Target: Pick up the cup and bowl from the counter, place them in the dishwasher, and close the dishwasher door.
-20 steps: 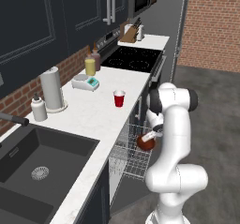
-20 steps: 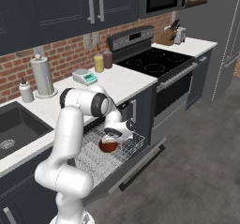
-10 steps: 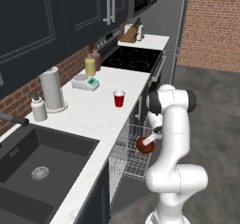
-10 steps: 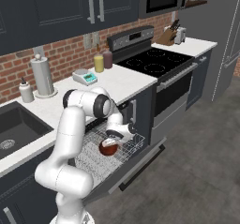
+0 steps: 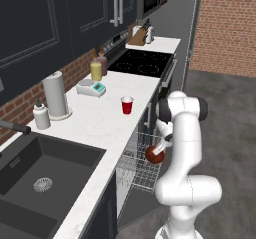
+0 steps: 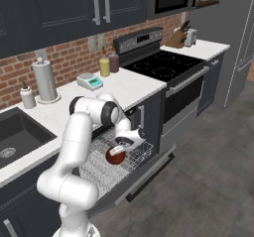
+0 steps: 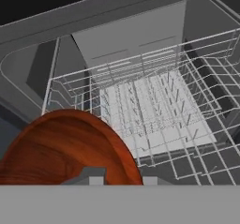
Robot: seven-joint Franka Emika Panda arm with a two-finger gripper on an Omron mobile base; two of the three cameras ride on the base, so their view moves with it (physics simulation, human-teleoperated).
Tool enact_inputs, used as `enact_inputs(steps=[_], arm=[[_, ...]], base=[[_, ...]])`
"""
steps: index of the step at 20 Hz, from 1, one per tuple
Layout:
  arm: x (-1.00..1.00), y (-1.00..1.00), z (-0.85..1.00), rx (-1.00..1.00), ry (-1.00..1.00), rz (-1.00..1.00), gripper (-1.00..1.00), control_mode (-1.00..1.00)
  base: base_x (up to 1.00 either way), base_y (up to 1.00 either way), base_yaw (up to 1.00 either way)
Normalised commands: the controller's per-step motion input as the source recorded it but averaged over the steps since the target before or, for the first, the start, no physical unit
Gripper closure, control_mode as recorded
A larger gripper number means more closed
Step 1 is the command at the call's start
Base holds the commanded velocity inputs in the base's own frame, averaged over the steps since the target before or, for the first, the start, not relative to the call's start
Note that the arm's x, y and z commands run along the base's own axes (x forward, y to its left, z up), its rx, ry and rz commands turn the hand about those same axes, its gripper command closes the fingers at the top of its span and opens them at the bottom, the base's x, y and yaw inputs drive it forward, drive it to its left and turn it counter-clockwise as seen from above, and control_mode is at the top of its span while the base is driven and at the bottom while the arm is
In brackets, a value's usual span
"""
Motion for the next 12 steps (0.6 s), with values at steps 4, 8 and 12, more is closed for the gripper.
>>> enact_inputs(steps=[4, 8, 12], arm=[[0.24, 0.04, -0.22, 0.0, 0.0, 0.1, 1.0, -1.0], [0.22, 0.02, -0.37, 0.0, 0.0, 0.1, 1.0, -1.0], [0.21, 0.04, -0.37, 0.0, 0.0, 0.09, 1.0, -1.0]], base=[[0.0, 0.0, 0.0], [0.0, 0.0, 0.0], [0.0, 0.0, 0.0]])
